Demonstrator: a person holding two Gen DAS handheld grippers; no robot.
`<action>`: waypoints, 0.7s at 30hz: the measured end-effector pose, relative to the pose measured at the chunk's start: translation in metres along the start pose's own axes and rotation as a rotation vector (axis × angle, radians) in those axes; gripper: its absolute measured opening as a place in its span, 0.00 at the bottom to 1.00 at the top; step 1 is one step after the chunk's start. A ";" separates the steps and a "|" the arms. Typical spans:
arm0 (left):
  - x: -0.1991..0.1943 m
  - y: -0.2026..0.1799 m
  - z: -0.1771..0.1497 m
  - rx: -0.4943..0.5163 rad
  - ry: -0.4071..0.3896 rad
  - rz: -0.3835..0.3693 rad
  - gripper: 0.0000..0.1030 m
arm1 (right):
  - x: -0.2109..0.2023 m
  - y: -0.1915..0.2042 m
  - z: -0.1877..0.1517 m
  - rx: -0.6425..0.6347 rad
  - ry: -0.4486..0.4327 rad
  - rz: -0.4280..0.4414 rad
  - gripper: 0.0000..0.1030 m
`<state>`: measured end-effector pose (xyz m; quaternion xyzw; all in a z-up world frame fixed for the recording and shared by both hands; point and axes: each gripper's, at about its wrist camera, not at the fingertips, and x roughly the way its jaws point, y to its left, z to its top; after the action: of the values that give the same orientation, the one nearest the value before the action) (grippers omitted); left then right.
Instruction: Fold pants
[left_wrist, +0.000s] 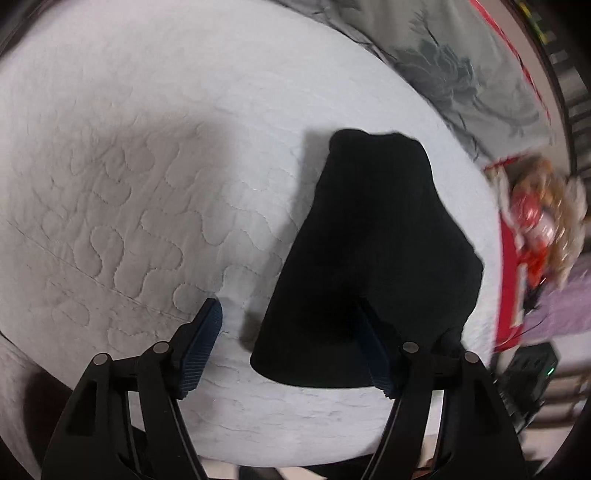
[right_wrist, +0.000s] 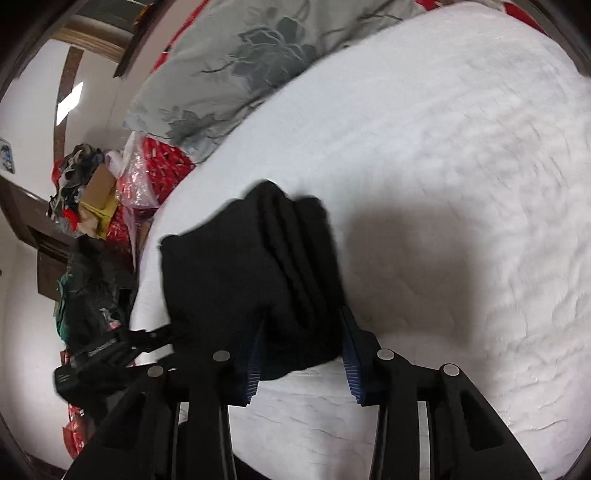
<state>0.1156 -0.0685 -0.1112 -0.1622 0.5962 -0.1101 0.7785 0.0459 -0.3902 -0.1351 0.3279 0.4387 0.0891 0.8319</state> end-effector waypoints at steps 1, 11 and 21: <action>-0.004 -0.004 -0.003 0.020 -0.011 0.021 0.69 | 0.000 -0.003 -0.002 0.008 -0.004 -0.005 0.40; -0.037 -0.024 -0.017 0.136 -0.139 0.119 0.68 | -0.030 0.014 0.003 0.033 -0.014 0.021 0.59; -0.042 -0.028 -0.018 0.156 -0.152 0.122 0.68 | -0.040 0.017 0.001 0.015 -0.015 -0.035 0.69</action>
<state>0.0881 -0.0817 -0.0670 -0.0727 0.5340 -0.0960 0.8368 0.0252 -0.3954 -0.0968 0.3272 0.4388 0.0688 0.8341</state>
